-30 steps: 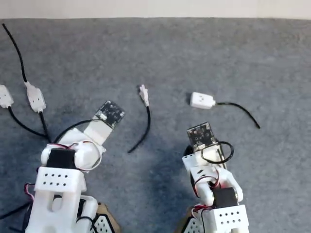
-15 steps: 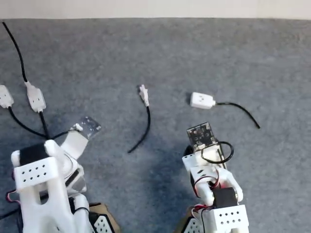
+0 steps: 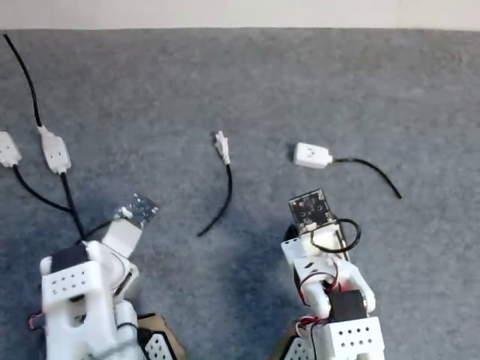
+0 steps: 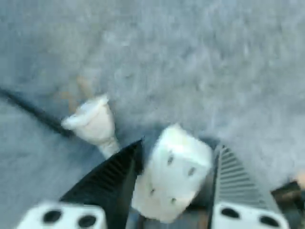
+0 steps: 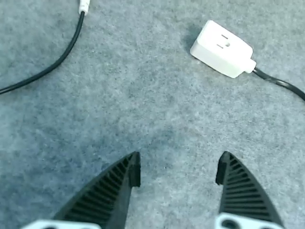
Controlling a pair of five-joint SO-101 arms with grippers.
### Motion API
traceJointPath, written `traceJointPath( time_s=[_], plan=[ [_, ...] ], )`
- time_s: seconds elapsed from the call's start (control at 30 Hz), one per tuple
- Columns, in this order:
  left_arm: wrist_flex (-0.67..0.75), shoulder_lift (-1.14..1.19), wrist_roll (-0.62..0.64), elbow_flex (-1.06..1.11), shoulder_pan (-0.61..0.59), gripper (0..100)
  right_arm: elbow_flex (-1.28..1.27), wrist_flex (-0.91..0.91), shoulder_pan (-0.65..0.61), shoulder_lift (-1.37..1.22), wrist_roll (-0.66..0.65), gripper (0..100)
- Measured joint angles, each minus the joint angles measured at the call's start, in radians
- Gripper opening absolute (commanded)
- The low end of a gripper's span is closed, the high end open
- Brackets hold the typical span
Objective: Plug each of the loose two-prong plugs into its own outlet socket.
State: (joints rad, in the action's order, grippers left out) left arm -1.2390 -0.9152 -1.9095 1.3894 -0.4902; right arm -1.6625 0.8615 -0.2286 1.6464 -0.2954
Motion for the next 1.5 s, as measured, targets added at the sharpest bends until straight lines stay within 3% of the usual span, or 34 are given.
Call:
traceJointPath(
  time_s=[0.1, 0.33, 0.57, 0.8, 1.0, 1.33, 1.4, 1.5],
  plan=[
    [0.014, 0.0, 0.029, 0.015, 0.002, 0, 0.0, 0.0, 0.0, 0.0, 0.0, 25.3],
    [-0.021, 0.003, 0.166, -0.086, 0.055, 0, 0.0, 0.0, 0.0, 0.0, 0.0, 25.3],
    [-0.173, 0.003, 0.405, -0.347, 0.33, 0, 0.0, 0.0, 0.0, 0.0, 0.0, 25.3],
    [-0.16, 0.023, 0.565, -0.425, 0.578, 1, 0.0, 0.0, 0.0, 0.0, 0.0, 25.3],
    [-0.057, 0.247, 0.669, -0.473, 0.689, 1, 0.0, 0.0, 0.0, 0.0, 0.0, 25.3],
    [-0.089, 0.686, 0.898, -0.796, 1.053, 1, -0.002, 0.0, 0.0, 0.0, 0.0, 25.3],
    [-0.089, 0.736, 0.922, -0.836, 1.082, 5, -0.002, 0.0, 0.0, 0.0, 0.0, 25.3],
    [-0.084, 0.796, 0.979, -0.867, 1.089, 19, -0.002, 0.0, 0.0, 0.0, 0.0, 25.3]
  ],
)
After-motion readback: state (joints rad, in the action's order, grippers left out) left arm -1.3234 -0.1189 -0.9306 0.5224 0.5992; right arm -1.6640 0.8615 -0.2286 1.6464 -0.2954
